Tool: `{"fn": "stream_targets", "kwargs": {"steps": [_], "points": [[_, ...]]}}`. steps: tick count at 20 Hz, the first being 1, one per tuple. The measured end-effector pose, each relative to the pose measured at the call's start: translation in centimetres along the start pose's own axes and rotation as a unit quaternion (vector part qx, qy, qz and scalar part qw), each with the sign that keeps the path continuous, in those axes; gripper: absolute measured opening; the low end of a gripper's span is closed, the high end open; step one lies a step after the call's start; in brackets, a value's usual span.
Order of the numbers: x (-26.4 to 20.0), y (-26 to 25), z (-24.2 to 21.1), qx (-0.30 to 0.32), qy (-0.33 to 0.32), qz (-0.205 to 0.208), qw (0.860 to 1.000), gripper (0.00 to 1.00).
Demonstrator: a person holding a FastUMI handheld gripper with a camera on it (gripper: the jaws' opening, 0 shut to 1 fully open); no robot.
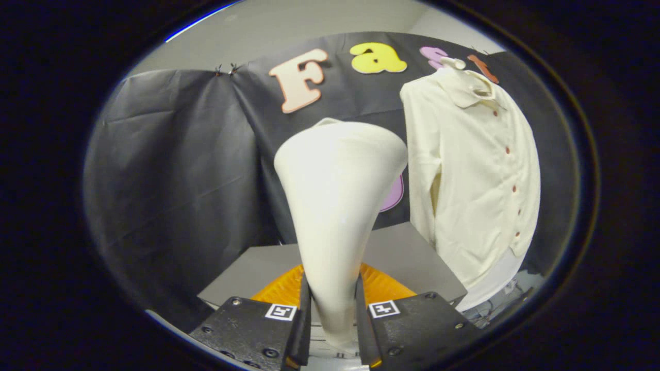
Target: Iron the clothes twice with a garment steamer, once on the left side and once on the right side.
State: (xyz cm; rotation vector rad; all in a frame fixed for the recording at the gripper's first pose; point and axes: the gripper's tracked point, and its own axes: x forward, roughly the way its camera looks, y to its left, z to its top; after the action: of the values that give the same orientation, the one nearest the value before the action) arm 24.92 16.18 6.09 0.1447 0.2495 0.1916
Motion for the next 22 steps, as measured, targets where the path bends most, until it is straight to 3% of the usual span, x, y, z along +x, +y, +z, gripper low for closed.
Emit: {"fn": "stream_targets", "kwargs": {"steps": [4,7,10,15,22], "points": [[-4.7,-1.6,5.6,-0.018,-0.078,-0.017,0.997,0.37],[-7.3,-5.2,10.5,-0.07,-0.128,-0.059,0.987,0.36],[-8.4,-8.5,12.9,-0.075,-0.144,-0.092,0.982,0.36],[-6.9,-16.2,15.1,-0.063,-0.125,-0.138,0.981,0.36],[-0.7,-23.8,17.3,-0.044,-0.109,-0.157,0.981,0.37]]}}
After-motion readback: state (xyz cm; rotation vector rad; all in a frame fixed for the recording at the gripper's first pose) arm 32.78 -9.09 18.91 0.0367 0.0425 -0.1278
